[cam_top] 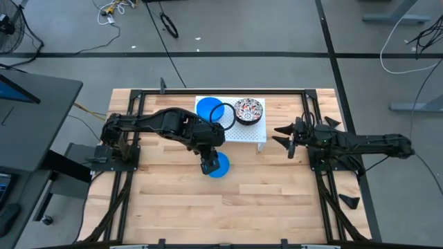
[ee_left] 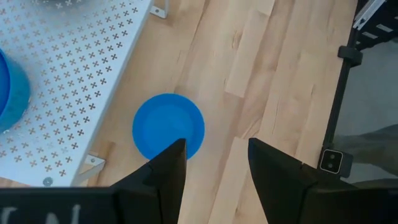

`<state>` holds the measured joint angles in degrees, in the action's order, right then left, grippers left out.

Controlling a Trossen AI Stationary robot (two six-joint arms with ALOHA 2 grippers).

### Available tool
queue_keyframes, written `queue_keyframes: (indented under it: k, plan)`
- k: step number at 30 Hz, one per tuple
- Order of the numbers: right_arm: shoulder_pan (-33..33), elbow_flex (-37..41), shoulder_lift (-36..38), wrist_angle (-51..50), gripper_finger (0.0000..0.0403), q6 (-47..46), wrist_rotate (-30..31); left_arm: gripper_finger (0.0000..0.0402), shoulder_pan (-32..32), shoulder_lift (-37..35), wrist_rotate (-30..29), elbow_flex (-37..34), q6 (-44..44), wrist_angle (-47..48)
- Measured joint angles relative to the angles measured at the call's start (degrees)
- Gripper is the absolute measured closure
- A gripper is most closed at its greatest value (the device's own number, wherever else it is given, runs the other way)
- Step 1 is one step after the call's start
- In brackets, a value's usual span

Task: Pick & Place Mini bowls
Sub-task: Stack the blue bowl on top of the other blue bowl on the shelf

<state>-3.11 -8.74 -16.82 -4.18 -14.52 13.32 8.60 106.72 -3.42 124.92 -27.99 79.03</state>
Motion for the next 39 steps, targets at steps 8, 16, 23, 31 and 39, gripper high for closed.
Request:
queue_keyframes:
  k: [8, 16, 23, 31, 39]
  plan:
    - [0.0, 4.5, 3.5, 0.0, 0.0207, -2.0, -0.3, 0.0225, 0.0, 0.0, 0.0, 0.0, 0.0, 0.0]
    - [0.0, 6.0, 5.9, 1.9, 0.0207, 0.5, -0.8, 0.0225, 0.0, 0.0, 0.0, 0.0, 0.0, 0.0]
    - [0.0, 6.0, 7.2, 1.8, 0.0207, 2.8, -0.7, 0.0225, 0.0, 0.0, 0.6, 0.0, -0.2, 0.0]
    - [0.0, 6.0, 13.3, 1.8, 0.0207, 6.0, -0.3, 0.0225, 0.0, 0.0, 0.7, 0.0, -0.4, 0.0]
    - [0.0, 5.9, 16.3, 1.4, 0.0207, 8.0, -0.3, 0.0225, 0.0, 0.0, 0.7, 0.0, -1.6, 0.0]
